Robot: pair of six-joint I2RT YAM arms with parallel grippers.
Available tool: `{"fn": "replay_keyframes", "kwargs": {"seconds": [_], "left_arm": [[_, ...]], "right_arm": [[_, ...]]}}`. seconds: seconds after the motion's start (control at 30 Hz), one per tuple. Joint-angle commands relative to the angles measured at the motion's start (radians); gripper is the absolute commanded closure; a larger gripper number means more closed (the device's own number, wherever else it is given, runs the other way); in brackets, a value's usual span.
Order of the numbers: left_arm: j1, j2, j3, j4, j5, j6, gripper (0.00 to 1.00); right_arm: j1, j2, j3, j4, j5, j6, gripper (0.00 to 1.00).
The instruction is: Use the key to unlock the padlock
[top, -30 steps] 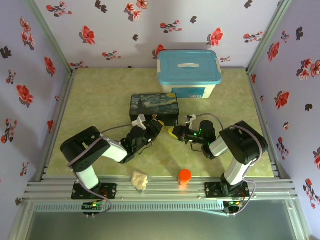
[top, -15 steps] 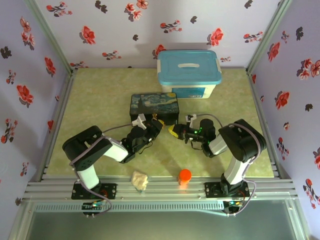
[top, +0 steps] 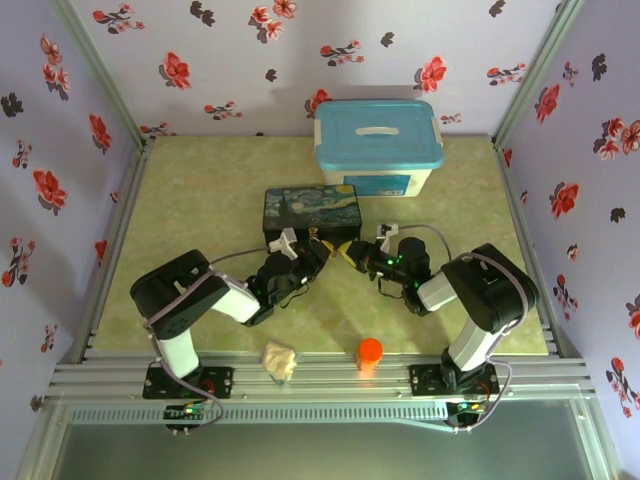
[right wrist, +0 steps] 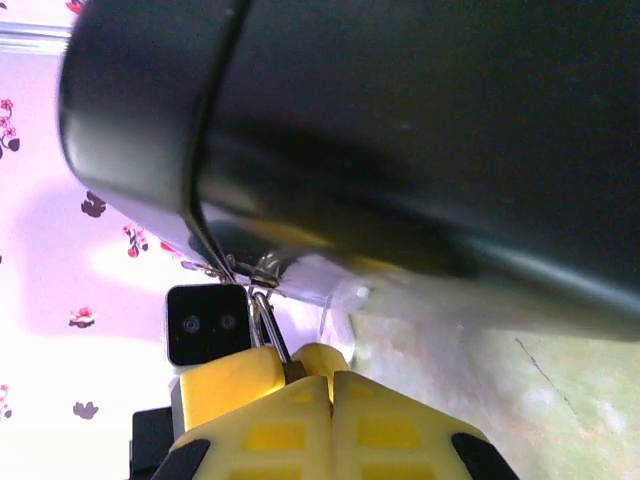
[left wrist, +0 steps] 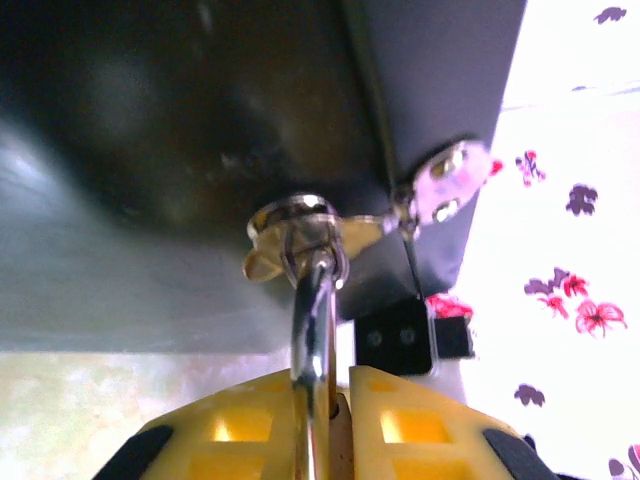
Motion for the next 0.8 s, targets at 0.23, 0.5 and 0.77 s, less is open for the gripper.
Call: {"fn": "replay_keyframes", "kwargs": {"seconds": [0.23,0.5,0.77], "left_arm": [[-0.047,0.015,0.020,0.010,0.021,0.016,0.98],[-0.046,0.071,0.026,-0.084,-0.008,0.034,0.98],[-0.043,0.128,0.106,-0.180,0.005,0.066,0.97]], "right_arm": [[0.077,-0.058,-0.138,0.121,0.164,0.018,1.00],[0.077,-0.271,-0.141,-0.294,0.230,-0.150,1.00],[0.033,-0.501,-0.068,-0.789,0.294,-0.364,1.00]]}}
